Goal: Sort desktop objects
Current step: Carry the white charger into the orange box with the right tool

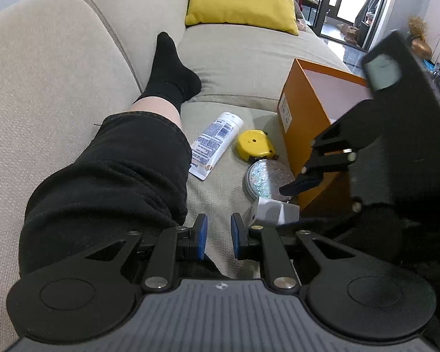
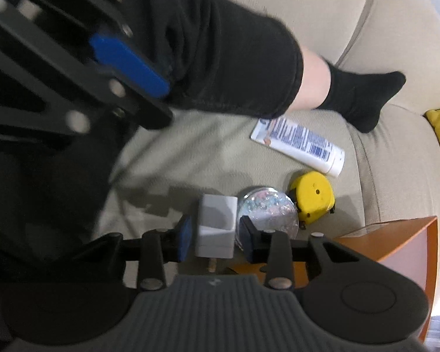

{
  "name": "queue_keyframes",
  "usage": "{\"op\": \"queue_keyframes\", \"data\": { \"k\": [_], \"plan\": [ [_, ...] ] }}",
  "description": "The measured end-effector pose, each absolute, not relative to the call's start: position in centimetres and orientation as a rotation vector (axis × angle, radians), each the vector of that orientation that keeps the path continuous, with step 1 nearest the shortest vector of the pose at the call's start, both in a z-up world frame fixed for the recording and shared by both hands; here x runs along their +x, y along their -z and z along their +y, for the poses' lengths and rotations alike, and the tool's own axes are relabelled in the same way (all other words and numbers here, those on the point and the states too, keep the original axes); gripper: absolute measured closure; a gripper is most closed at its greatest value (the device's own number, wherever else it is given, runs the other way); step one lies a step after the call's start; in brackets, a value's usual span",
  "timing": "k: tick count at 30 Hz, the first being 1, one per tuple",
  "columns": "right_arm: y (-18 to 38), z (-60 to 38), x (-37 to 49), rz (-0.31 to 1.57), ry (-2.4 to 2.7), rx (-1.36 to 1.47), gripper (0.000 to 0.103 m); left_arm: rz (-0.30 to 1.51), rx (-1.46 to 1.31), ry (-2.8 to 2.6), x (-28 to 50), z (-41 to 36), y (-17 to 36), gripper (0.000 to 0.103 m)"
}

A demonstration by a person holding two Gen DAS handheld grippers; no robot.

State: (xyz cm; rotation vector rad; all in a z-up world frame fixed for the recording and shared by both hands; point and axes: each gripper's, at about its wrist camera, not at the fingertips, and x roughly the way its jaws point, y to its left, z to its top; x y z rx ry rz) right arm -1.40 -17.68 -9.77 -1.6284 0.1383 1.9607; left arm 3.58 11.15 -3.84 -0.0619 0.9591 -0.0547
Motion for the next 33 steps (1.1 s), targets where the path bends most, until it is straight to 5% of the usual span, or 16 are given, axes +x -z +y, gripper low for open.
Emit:
{"op": "queue_keyframes", "data": {
  "k": [17,33],
  "plan": [
    [10.9,-15.5,-0.3,0.324,-1.939,-1.641,0.069,0.944,-0.092,0.101,4.3,11.9,4.1,0.085],
    [-2.7,-15.2,6.5,0.522,-2.059,-1.096,0.068,0.885,-0.003,0.149,6.7,11.7,1.4,0.085]
  ]
}}
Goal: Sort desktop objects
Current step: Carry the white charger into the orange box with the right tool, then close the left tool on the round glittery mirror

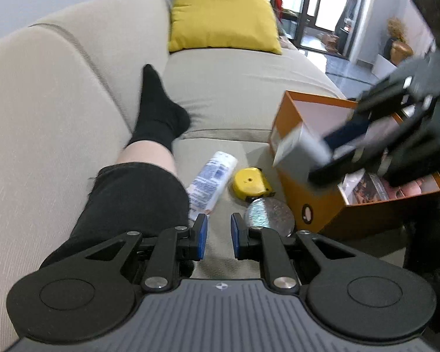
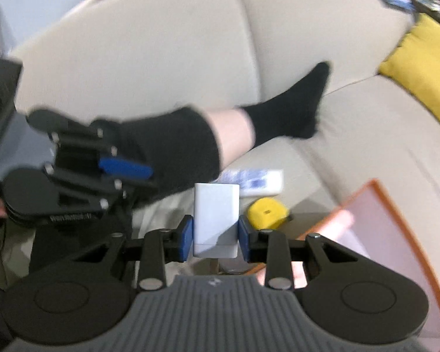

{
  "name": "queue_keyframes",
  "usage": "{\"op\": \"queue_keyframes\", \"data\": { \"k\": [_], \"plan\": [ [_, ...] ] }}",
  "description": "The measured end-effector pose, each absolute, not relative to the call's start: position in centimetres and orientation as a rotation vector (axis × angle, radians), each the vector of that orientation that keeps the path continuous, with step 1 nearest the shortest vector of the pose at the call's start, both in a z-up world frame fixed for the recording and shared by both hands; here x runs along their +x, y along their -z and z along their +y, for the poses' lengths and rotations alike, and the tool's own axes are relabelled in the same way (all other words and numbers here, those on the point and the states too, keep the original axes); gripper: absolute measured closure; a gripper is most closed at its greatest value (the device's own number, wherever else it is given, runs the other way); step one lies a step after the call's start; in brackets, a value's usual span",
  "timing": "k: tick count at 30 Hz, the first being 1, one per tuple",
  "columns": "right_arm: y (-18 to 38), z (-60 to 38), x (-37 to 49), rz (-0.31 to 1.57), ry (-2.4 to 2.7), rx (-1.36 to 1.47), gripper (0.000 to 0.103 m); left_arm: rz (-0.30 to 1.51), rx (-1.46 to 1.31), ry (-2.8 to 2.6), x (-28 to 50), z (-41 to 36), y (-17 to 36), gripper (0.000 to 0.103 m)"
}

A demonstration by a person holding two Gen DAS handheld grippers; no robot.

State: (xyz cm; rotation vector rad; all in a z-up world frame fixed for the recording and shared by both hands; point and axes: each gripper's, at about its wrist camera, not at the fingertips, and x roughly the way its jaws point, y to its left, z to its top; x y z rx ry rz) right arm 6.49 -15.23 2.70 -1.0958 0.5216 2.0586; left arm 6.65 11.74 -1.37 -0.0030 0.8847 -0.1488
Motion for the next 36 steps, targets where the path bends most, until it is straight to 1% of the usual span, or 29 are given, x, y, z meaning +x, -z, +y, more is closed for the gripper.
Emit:
{"op": "queue_keyframes", "data": {
  "k": [2,4,6,8,9,10,15,17,19,21,22,24,27,30,32,35,36],
  "plan": [
    [-3.9,-15.3,8.0,0.512,-2.032,-1.053,0.069,0.901,-0.006,0.180,7.5,11.1,1.6,0.082],
    [-4.4,-15.3,9.3,0.503,-1.998,-1.029,0.068,0.917,-0.016,0.214,8.4,10.4,2.2,0.070],
    [-4.7,-15.2,11.0,0.516,-1.950,-1.000,0.068,0.937,-0.030,0.241,9.3,9.6,2.8,0.068],
    [-4.1,-14.8,12.7,0.539,-1.912,-0.983,0.068,0.964,-0.048,0.261,10.5,8.8,3.7,0.063],
    [-3.7,-14.9,13.6,0.556,-1.889,-0.976,0.068,0.980,-0.064,0.265,11.1,8.5,4.2,0.050],
    [-3.3,-14.9,14.3,0.571,-1.873,-0.974,0.068,1.002,-0.086,0.266,11.8,8.3,4.9,0.046],
    [-0.9,-15.3,17.8,0.660,-1.803,-0.956,0.068,1.124,-0.194,0.205,14.5,8.2,8.6,0.045],
    [-0.3,-15.4,18.6,0.687,-1.803,-0.946,0.068,1.151,-0.223,0.179,15.1,8.3,9.8,0.044],
    [0.5,-15.1,19.4,0.714,-1.806,-0.932,0.068,1.178,-0.255,0.162,15.7,8.4,10.9,0.041],
    [1.1,-15.0,19.7,0.734,-1.807,-0.925,0.068,1.201,-0.266,0.138,16.0,8.4,11.7,0.041],
    [1.3,-14.9,19.8,0.737,-1.810,-0.930,0.068,1.212,-0.269,0.130,16.1,8.3,12.1,0.039],
    [1.7,-14.8,20.0,0.747,-1.809,-0.928,0.068,1.212,-0.292,0.138,16.1,8.3,12.7,0.032],
    [2.4,-14.2,20.1,0.766,-1.814,-0.917,0.068,1.210,-0.319,0.140,16.2,8.6,13.1,0.029],
    [2.9,-14.0,20.3,0.788,-1.814,-0.910,0.068,1.199,-0.335,0.137,15.9,8.7,13.3,0.030],
    [3.1,-13.9,20.4,0.798,-1.809,-0.909,0.068,1.182,-0.330,0.144,15.7,8.5,13.2,0.041],
    [3.3,-13.8,20.6,0.800,-1.799,-0.900,0.068,1.156,-0.307,0.123,15.5,8.0,12.4,0.051],
    [3.3,-14.0,20.7,0.798,-1.797,-0.896,0.068,1.146,-0.306,0.114,15.4,8.1,12.1,0.056]
  ]
}}
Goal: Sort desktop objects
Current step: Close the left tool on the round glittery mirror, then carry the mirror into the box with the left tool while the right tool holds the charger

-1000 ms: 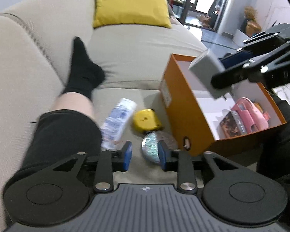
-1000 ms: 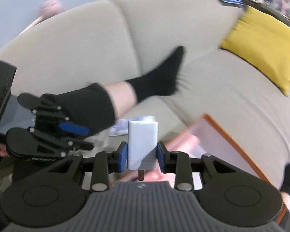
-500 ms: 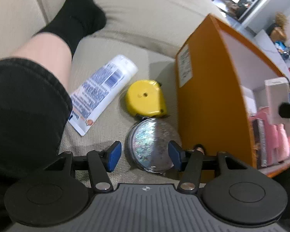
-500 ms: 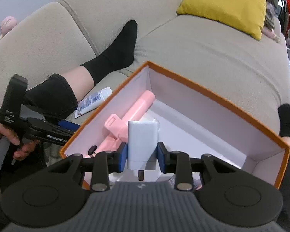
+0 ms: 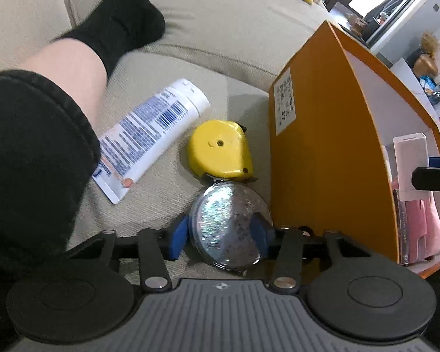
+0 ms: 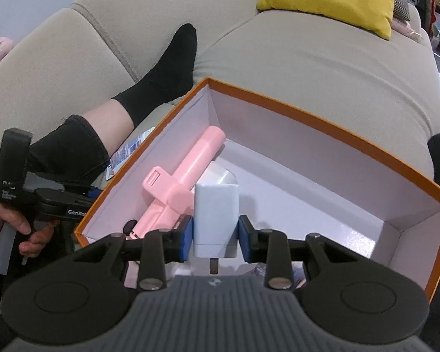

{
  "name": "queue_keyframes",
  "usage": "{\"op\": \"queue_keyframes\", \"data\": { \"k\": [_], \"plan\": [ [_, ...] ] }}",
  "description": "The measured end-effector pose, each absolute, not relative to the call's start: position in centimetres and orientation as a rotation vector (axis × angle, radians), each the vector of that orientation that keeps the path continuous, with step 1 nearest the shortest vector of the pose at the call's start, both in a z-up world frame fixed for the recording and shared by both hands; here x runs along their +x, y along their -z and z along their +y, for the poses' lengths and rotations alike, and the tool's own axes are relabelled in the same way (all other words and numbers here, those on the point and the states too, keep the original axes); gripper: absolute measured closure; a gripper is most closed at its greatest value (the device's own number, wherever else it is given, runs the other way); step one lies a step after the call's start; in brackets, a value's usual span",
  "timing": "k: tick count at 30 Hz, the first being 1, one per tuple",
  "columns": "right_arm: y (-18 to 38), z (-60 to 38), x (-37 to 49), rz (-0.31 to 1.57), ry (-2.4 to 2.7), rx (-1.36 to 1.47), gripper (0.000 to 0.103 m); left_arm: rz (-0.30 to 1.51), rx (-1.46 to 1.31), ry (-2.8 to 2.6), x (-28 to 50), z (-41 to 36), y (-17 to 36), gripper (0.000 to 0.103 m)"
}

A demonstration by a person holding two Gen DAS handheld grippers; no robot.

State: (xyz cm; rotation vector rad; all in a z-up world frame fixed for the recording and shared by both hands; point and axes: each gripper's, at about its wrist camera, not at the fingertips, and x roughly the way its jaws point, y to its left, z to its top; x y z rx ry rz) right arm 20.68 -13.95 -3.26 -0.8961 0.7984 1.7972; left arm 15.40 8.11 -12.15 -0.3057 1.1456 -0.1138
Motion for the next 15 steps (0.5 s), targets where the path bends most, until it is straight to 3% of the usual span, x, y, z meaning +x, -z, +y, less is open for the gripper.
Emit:
{"op": "queue_keyframes", "data": {
  "k": [6,15],
  "plan": [
    [3.6,-14.1,21.0,0.806,-1.793,-0.894,0.068,1.073,-0.278,0.141,13.9,8.6,9.2,0.083],
    [4.1,-14.2,20.9,0.815,-1.803,-0.903,0.068,1.086,-0.289,0.256,13.5,7.5,8.7,0.088]
  ]
}}
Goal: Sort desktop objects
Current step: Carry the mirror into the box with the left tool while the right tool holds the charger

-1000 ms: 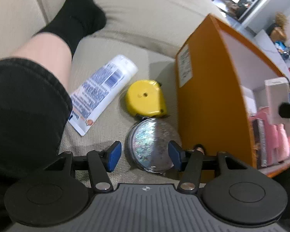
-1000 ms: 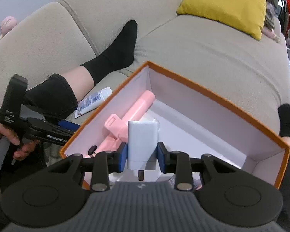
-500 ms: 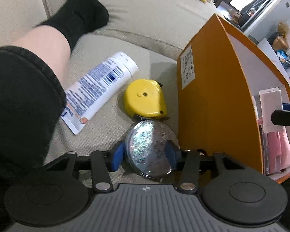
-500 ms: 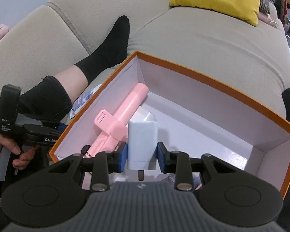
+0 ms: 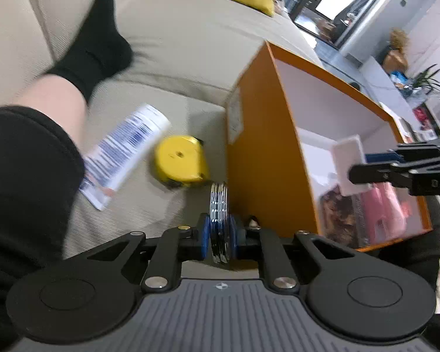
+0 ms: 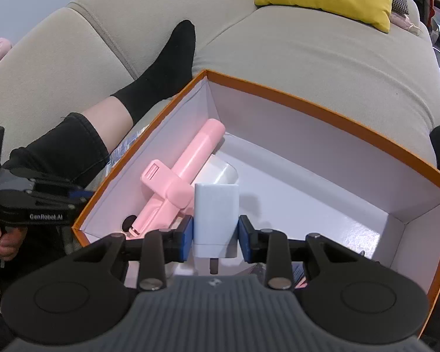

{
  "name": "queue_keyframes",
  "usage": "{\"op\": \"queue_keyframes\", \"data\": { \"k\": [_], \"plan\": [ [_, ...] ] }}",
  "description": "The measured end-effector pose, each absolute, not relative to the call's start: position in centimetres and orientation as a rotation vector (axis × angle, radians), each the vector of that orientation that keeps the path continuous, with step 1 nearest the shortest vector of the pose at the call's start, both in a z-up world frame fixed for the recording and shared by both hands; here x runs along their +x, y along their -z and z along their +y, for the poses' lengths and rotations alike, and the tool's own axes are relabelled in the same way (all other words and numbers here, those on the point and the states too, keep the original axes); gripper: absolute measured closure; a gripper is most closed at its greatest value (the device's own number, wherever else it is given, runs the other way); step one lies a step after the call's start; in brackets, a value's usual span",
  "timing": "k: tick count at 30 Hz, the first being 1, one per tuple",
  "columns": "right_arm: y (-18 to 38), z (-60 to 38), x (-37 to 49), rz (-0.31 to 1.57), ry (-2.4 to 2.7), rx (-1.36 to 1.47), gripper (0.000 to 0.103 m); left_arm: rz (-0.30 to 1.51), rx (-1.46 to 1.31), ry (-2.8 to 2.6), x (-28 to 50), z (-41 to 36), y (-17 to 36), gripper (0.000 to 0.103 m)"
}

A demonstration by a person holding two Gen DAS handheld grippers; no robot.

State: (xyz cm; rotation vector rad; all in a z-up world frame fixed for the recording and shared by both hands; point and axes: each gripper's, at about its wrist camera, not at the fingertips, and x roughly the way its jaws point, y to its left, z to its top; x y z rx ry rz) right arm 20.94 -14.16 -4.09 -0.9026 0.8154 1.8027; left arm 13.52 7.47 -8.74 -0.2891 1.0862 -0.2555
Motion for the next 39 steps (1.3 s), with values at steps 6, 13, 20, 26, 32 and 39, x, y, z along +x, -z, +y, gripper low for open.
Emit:
{"op": "queue_keyframes", "data": {
  "k": [6,13,20,26,32,39],
  "plan": [
    [4.3,-14.4,21.2,0.817,-1.800,-0.911,0.068,1.067,-0.339,0.234,13.7,7.5,9.5,0.088],
    [4.3,-14.8,21.7,0.842,-1.802,-0.886,0.068,0.963,-0.311,0.175,11.7,8.5,5.6,0.089],
    [2.9,-15.1,22.8,0.831,-1.788,-0.811,0.068,0.797,-0.258,0.278,10.7,7.3,-1.2,0.089],
    [2.5,-15.2,23.6,0.814,-1.754,-0.790,0.068,0.887,-0.223,0.438,13.8,1.7,-0.5,0.089],
    [2.6,-15.2,24.6,0.821,-1.759,-0.771,0.068,1.092,-0.150,0.458,17.2,-3.1,5.0,0.089],
    [3.4,-14.2,24.7,0.812,-1.778,-0.792,0.068,1.233,-0.133,0.484,18.4,-5.5,8.5,0.089]
  ]
}}
